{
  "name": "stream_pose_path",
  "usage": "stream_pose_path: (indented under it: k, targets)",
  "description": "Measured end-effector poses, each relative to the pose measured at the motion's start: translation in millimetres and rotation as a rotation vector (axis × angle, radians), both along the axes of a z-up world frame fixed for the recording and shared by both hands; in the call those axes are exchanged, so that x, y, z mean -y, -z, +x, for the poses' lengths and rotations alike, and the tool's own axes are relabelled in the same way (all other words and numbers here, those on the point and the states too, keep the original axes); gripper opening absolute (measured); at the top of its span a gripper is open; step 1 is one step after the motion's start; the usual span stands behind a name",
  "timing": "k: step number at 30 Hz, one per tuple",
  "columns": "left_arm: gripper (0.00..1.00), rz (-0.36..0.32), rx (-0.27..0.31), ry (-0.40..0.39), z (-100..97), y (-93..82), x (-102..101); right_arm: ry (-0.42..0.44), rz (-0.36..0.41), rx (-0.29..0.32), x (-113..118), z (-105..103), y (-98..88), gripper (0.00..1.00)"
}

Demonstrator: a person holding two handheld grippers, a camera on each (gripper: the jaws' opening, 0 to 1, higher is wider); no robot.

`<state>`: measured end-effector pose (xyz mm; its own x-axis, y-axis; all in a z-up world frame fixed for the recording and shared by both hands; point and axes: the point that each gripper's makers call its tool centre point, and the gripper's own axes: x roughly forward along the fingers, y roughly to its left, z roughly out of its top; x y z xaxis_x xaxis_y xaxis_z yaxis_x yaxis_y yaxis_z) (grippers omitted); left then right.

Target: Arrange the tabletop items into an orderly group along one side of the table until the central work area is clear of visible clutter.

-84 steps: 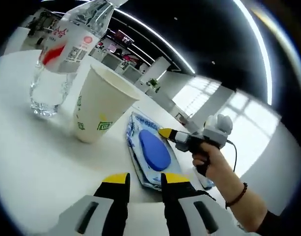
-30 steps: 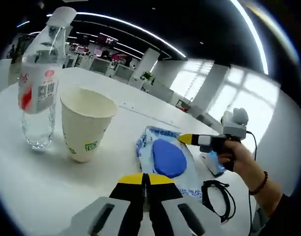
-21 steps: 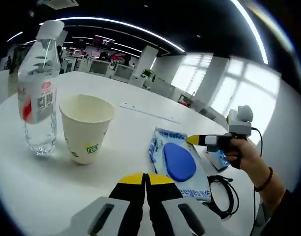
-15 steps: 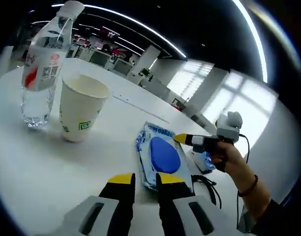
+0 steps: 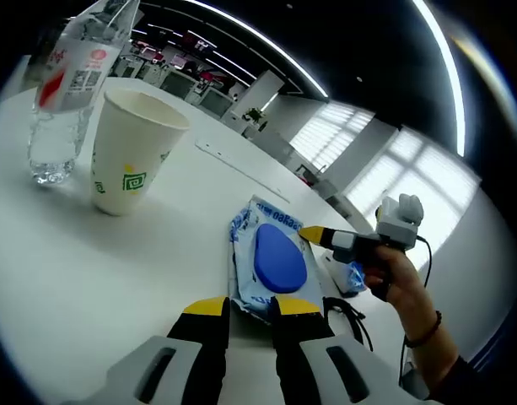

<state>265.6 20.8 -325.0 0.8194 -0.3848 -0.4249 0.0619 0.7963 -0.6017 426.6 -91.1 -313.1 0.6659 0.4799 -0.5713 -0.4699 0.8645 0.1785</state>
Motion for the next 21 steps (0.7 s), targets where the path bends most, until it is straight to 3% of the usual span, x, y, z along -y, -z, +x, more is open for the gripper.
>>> stream_pose_path:
  k: [3,5,14,19,21]
  targets:
    - [0.16,-0.007,-0.008,-0.005,2.3,-0.3,-1.6,0.000,-0.002,0.000,1.3,-1.5,0.7,0.00]
    - [0.14,0.048,-0.012,0.013,3.9,2.0,-3.4,0.000,-0.001,-0.003,2.1,-3.0,1.3,0.00]
    - [0.07,0.115,0.011,0.009,11.6,-5.4,-11.2,-0.015,0.000,0.005,5.1,-3.0,-5.2,0.00]
    - [0.06,0.190,0.038,0.021,21.3,-19.5,-22.6,-0.021,0.028,0.000,10.7,-11.6,-10.9,0.00]
    - [0.05,0.252,0.042,0.023,27.9,-25.4,-31.9,-0.023,0.039,-0.002,12.4,-21.9,-12.5,0.00]
